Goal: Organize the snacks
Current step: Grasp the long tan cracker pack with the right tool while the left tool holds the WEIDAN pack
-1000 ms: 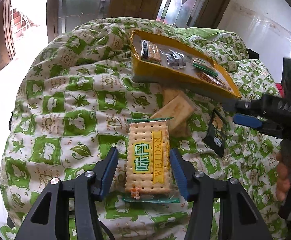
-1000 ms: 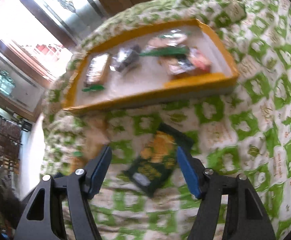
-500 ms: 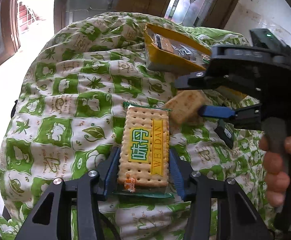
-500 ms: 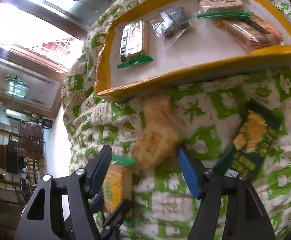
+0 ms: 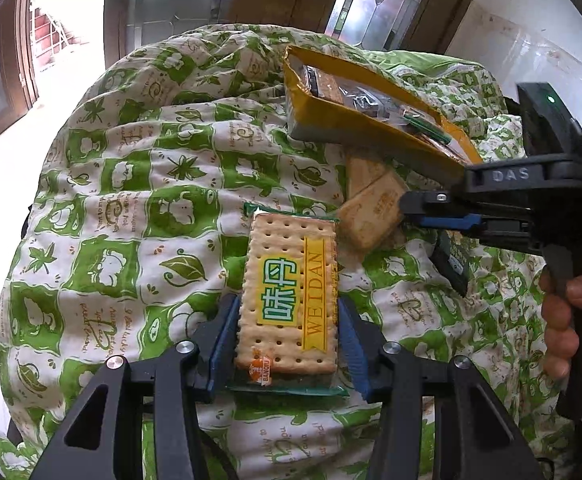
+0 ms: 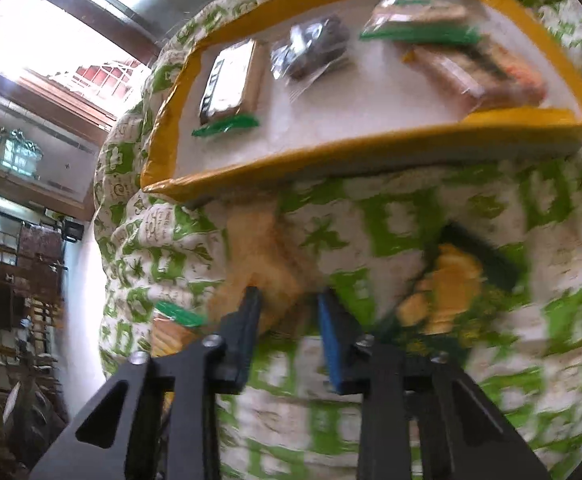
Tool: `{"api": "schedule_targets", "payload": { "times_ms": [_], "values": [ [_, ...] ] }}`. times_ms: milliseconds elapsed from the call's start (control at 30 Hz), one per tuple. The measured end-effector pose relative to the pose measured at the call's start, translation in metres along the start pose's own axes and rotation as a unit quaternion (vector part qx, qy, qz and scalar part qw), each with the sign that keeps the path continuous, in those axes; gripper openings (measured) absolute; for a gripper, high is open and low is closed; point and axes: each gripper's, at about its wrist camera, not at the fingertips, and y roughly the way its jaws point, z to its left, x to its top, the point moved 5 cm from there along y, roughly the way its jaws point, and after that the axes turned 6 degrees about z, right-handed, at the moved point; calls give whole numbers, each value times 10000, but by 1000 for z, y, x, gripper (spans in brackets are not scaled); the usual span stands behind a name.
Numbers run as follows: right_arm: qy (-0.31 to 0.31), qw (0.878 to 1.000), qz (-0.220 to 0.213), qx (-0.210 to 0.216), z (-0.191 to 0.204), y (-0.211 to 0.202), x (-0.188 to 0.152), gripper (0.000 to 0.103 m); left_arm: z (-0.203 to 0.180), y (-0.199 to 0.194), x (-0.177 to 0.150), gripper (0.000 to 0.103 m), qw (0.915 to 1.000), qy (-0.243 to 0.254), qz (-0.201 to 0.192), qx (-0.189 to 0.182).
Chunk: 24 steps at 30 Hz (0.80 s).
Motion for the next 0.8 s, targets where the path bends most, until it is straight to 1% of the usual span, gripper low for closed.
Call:
{"api": "schedule_targets", "payload": {
  "times_ms": [33, 67, 133, 200, 233, 267, 300, 333, 367, 567, 700, 767, 800],
  "values": [
    [-21, 10000, -42, 87, -2, -4, 1, 7, -1, -1, 1, 51, 10000, -4, -19, -10],
    [-18, 9999, -73, 147, -7, -7, 2, 2, -2, -3, 2, 51, 10000, 7, -46, -1],
    [102, 9995, -118, 274, -12, -10, 4, 3, -3, -6, 6, 51, 9998, 72, -139, 90],
    [273, 9981, -147, 529, -15, -12, 4, 5, -5, -5, 11, 51, 9998, 136, -119, 117],
    [424, 9970, -153, 625, -15, -13, 3, 9, -5, -5, 13, 51, 9997, 156, -129, 126],
    [474, 9965, -136, 669, -15, -14, 2, 16, -6, -4, 16, 51, 9997, 173, -138, 129],
    [526, 9959, -123, 725, -14, -14, 1, 39, -6, -3, 19, 51, 9996, 188, -141, 135],
    [576, 9955, -109, 742, -10, -13, -1, 55, -6, -1, 21, 51, 9996, 197, -141, 145],
    [608, 9954, -116, 732, -8, -12, -2, 56, -6, 1, 23, 51, 9996, 203, -134, 141],
    [613, 9966, -63, 551, 17, 3, -2, 56, -4, 8, 16, 51, 9998, 185, -23, 82],
    [610, 9980, -35, 163, 23, 18, 0, 56, -3, 6, 10, 51, 9999, 157, -10, 5],
    [551, 9985, -22, -38, 22, 26, 1, 53, -1, 3, 8, 51, 9999, 150, -21, -32],
    [476, 9988, -24, -111, 22, 27, 1, 49, 0, 1, 6, 51, 9999, 145, -28, -55]
  ]
}}
